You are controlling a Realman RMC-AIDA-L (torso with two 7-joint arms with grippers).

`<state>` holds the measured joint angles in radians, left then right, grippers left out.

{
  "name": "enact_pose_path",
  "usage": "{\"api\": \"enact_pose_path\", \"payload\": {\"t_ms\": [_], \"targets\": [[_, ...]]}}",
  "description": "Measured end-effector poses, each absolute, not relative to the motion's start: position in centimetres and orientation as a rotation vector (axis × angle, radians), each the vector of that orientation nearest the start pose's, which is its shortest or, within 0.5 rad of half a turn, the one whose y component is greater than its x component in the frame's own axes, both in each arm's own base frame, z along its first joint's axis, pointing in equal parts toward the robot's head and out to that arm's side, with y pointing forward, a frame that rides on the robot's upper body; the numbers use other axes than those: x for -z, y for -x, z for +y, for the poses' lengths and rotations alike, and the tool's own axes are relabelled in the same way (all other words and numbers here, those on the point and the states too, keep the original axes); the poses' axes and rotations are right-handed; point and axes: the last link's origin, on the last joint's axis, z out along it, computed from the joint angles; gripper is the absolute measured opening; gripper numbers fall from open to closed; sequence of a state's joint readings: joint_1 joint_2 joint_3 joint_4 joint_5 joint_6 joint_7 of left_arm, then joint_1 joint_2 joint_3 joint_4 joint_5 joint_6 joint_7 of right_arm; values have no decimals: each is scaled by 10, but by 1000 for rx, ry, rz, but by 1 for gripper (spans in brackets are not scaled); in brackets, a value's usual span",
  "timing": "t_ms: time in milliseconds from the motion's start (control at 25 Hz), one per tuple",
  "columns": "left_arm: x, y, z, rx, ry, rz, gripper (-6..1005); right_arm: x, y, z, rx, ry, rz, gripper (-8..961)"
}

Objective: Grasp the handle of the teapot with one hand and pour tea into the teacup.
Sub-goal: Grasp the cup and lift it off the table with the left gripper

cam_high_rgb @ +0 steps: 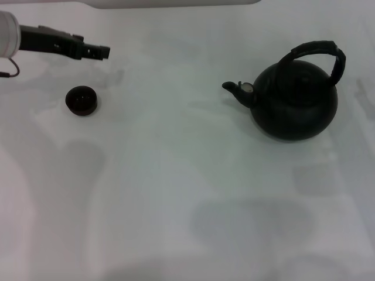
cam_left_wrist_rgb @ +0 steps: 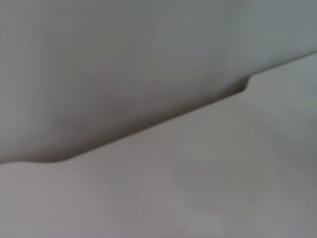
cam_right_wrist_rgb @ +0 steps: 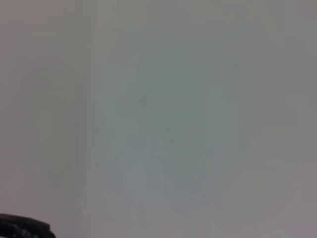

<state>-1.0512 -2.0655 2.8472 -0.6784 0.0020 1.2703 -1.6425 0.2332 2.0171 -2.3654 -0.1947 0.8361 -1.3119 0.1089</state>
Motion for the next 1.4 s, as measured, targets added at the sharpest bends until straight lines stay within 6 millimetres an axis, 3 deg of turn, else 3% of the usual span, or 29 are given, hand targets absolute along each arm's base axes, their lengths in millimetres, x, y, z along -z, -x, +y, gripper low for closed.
{"api": "enact_pose_path", "payload": {"t_ms": [800,1400], "targets": [[-9,270,411,3,2455,-1135,780,-8,-372,267,-607,1588,481,874],[-6,276,409,-55,2444,-1143,776,-8,-372,267,-605,1589,482,874]]}}
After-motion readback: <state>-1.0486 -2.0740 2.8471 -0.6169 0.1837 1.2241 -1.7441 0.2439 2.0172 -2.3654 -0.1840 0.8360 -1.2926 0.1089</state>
